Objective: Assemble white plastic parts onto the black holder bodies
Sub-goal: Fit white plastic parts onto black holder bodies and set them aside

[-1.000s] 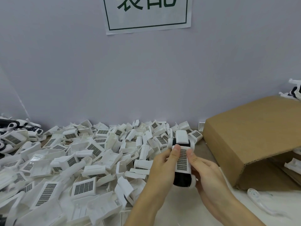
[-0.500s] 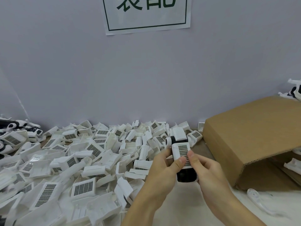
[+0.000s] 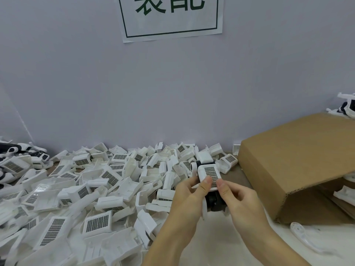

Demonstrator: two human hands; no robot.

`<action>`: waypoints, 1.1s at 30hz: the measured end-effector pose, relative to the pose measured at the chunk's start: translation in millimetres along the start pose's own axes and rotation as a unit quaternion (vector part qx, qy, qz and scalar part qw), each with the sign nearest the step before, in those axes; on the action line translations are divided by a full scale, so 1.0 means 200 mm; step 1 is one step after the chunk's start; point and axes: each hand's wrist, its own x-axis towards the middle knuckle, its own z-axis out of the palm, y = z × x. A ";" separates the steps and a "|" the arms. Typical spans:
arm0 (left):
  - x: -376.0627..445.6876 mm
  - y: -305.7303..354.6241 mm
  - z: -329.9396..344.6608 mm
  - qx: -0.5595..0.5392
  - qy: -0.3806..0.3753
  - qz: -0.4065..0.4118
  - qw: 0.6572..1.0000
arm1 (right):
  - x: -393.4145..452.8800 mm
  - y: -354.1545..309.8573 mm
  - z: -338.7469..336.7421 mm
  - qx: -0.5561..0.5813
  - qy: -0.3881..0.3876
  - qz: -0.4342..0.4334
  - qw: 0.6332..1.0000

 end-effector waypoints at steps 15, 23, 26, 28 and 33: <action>0.01 0.05 0.03 -0.097 -0.009 -0.018 0.995 | -0.02 0.03 0.01 -0.195 0.044 -0.080 0.977; 0.02 0.10 -0.07 0.076 0.225 0.120 0.964 | 0.05 0.00 -0.08 0.105 0.147 0.082 0.980; 0.01 0.10 -0.07 0.020 0.141 0.091 0.986 | 0.03 -0.03 -0.07 0.213 0.080 0.109 0.968; 0.01 0.11 -0.06 -0.015 0.077 0.055 0.995 | 0.02 -0.04 -0.06 0.228 0.019 0.115 0.967; 0.03 0.15 -0.11 -0.053 0.103 0.029 0.993 | 0.01 -0.03 -0.08 0.159 -0.119 0.190 0.961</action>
